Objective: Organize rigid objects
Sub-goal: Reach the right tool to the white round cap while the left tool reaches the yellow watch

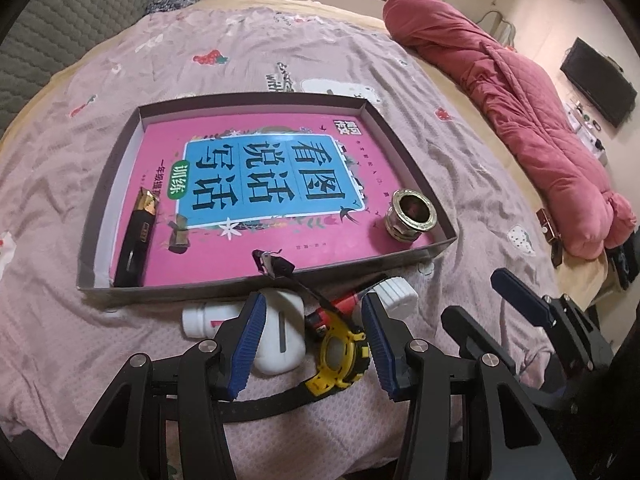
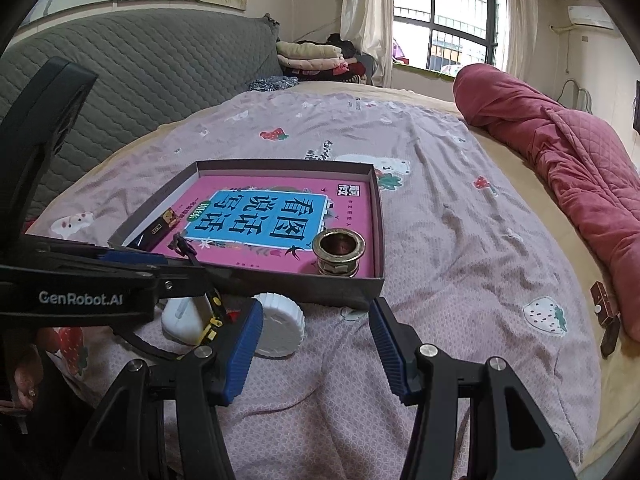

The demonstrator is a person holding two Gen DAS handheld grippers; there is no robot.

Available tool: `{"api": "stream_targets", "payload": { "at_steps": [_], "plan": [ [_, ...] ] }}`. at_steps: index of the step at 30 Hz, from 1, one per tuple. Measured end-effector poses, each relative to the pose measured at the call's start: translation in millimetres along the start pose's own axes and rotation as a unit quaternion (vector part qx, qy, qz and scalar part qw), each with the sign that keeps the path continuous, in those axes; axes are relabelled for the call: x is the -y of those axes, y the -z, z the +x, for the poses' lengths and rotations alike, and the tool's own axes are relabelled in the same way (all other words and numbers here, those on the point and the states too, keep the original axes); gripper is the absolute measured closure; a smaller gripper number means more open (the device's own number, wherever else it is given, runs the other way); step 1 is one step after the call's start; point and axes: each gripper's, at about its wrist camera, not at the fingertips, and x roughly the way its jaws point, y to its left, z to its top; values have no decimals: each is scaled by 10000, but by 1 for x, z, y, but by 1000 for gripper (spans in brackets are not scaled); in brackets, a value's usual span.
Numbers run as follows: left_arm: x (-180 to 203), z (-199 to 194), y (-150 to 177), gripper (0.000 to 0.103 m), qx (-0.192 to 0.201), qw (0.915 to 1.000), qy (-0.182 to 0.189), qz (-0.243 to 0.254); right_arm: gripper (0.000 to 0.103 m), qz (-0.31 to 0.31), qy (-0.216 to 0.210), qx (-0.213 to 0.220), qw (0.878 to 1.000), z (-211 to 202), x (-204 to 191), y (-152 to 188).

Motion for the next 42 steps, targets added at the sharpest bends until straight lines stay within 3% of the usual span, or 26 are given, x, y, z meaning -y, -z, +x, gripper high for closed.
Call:
{"api": "stream_targets", "payload": {
  "at_steps": [8, 22, 42],
  "plan": [
    [-3, 15, -4, 52, -223, 9993, 51, -304, 48, 51, -20, -2, 10000, 1, 3, 0],
    [-3, 33, -16, 72, -512, 9962, 109, -694, 48, 96, -173, -148, 9997, 14, 1, 3],
    [-9, 53, -18, 90, -711, 9889, 509, -1203, 48, 214, -520, -459, 9974, 43, -8, 7]
  ]
}}
